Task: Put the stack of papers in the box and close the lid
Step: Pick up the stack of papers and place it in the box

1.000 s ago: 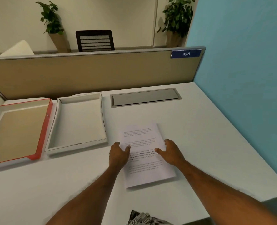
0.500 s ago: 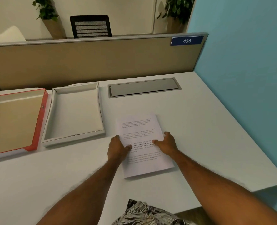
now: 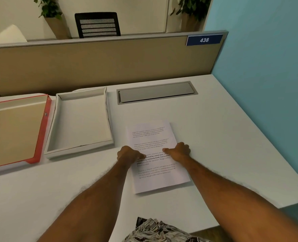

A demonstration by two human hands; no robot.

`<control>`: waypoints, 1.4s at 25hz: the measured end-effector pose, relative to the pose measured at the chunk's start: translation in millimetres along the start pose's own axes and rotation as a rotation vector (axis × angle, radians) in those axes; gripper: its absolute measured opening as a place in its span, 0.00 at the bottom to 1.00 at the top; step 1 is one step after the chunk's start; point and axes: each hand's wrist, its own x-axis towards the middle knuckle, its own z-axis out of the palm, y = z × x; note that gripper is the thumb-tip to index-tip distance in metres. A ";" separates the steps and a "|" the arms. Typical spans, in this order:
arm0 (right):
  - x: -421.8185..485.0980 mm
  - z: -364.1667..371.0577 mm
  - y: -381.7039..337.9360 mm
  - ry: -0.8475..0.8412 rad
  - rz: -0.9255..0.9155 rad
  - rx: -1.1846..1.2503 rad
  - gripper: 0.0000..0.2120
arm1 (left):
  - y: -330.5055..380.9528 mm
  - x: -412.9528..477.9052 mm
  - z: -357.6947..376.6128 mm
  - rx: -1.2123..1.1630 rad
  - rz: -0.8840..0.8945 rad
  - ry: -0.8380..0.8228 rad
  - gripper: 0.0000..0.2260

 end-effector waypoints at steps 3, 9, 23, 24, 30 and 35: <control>-1.4 2.5 0.7 0.023 0.017 0.032 0.42 | 5.7 -1.5 7.5 0.032 -0.058 0.052 0.38; -0.9 2.1 1.5 0.058 -0.049 0.284 0.35 | 15.5 2.9 16.3 -0.118 -0.085 0.051 0.40; -3.6 -1.9 -5.5 -0.049 -0.058 0.438 0.23 | 7.1 -5.0 12.0 -0.346 0.135 0.032 0.19; -4.1 -3.9 -6.7 -0.072 -0.061 0.488 0.19 | 3.3 -6.4 12.3 -0.369 0.176 0.045 0.20; -9.6 -28.0 -10.2 -0.036 -0.027 0.875 0.25 | 4.4 -20.4 -0.9 -0.531 0.418 0.071 0.26; -24.5 -42.1 -22.4 0.169 -0.366 0.753 0.10 | 19.2 -36.0 -15.4 -0.493 0.642 0.226 0.18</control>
